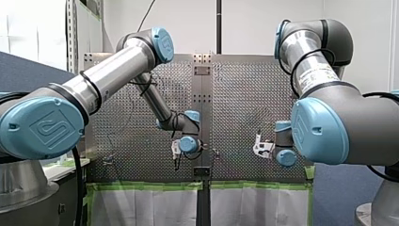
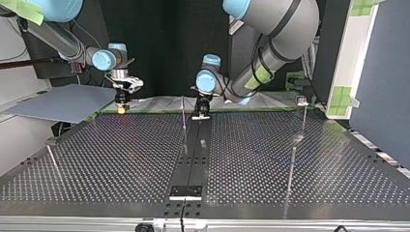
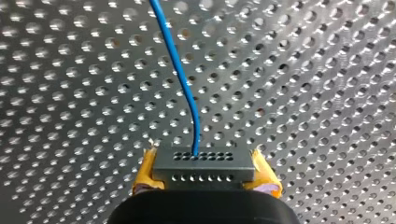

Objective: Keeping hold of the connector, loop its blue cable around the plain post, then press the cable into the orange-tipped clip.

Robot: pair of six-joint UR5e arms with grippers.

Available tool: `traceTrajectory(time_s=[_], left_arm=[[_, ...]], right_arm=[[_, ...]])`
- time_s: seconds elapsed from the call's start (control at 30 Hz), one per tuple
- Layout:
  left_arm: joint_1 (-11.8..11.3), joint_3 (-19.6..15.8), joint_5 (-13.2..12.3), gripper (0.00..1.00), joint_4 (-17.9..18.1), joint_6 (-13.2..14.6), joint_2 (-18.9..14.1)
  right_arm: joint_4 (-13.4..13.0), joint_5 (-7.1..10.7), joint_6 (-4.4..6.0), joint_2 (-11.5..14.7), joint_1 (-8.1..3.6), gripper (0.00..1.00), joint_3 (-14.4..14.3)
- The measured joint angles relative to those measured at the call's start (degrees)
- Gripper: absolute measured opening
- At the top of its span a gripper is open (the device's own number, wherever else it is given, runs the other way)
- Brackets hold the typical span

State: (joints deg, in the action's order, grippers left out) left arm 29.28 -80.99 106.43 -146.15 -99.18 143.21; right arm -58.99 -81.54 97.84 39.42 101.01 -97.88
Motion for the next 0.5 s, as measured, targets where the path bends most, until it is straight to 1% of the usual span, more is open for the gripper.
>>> traceTrajectory(time_s=[0.27, 0.5], left_arm=[[-0.61, 2.69, 0.29, 0.02, -2.55, 0.58, 0.00], [-1.36, 3.43, 0.36, 0.02, -3.33, 0.82, 0.00]], right_arm=[[1.95, 0.20, 0.19, -0.22, -0.20, 0.00, 3.24], [2.62, 0.88, 0.49, -0.79, -0.93, 0.00, 4.78]])
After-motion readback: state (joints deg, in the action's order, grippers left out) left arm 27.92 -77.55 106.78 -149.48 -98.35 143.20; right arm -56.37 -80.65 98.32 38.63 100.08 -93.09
